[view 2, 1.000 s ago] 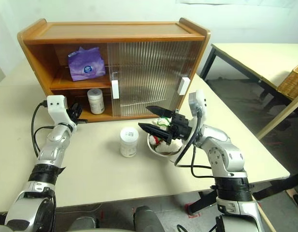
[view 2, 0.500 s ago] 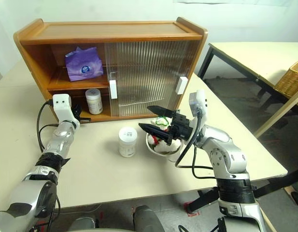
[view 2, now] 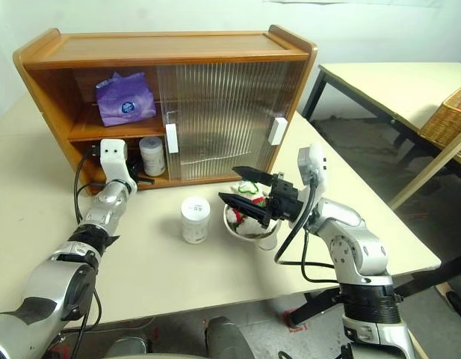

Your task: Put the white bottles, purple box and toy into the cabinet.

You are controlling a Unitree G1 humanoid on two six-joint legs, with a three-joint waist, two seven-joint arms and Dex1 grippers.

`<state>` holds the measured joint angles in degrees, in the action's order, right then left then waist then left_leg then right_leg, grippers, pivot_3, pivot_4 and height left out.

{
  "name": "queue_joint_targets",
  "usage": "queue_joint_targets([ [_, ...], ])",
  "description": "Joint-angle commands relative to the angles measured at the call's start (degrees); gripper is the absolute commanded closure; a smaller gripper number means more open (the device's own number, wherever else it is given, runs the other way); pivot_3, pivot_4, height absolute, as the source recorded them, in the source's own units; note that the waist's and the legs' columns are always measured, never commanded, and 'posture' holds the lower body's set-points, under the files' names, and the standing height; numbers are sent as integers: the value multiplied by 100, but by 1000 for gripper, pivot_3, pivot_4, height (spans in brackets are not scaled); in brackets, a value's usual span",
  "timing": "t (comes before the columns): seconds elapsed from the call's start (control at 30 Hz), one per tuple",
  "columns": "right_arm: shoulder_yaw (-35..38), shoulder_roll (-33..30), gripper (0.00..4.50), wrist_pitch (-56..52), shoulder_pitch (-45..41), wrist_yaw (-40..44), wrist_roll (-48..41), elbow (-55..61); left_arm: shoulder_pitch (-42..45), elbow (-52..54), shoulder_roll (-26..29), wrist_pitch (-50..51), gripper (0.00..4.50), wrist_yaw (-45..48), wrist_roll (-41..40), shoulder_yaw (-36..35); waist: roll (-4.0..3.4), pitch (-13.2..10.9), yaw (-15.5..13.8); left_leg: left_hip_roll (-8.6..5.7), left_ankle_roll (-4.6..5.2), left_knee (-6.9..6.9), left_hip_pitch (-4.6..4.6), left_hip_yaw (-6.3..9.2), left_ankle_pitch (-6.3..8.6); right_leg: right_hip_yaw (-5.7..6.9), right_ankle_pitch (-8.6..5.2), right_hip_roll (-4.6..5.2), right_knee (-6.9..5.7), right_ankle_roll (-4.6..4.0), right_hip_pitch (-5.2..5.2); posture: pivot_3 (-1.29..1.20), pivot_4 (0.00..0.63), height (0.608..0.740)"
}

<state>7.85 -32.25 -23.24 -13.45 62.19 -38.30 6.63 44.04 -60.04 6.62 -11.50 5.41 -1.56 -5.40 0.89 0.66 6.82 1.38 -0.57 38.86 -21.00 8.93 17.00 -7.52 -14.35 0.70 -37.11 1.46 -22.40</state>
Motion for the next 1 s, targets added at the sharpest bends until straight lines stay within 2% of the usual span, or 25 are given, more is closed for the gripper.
queue_joint_targets([
  [0.03,69,-35,0,-40,27,-68,-69,169,154,-242,-108,-74,4456,42,110,106,0,0,18,0,0,1,0,0,0,0,-4,0,0,7,0,-280,0,740],
  [0.3,134,-94,0,-134,98,-160,-123,317,454,-624,-207,-154,4456,60,172,86,1,-1,121,0,1,1,-8,0,1,0,-28,0,0,48,0,-294,0,740],
  [0.53,133,-91,0,-148,122,-186,-131,341,341,-508,0,-230,4456,86,69,-68,2,-1,214,0,2,-1,-12,0,1,0,-32,0,0,60,0,-287,0,740],
  [0.83,25,-63,0,-129,8,-138,-130,199,-419,946,325,31,4456,572,-165,-123,1,-1,222,0,1,-3,-14,0,1,1,-31,0,-1,61,0,-248,0,740],
  [1.0,-53,-43,0,-104,-161,-34,-87,-3,-1154,2462,542,662,4456,1284,-427,12,1,0,185,-2,1,-4,-17,-1,1,1,-12,0,-1,28,0,-220,0,740],
])
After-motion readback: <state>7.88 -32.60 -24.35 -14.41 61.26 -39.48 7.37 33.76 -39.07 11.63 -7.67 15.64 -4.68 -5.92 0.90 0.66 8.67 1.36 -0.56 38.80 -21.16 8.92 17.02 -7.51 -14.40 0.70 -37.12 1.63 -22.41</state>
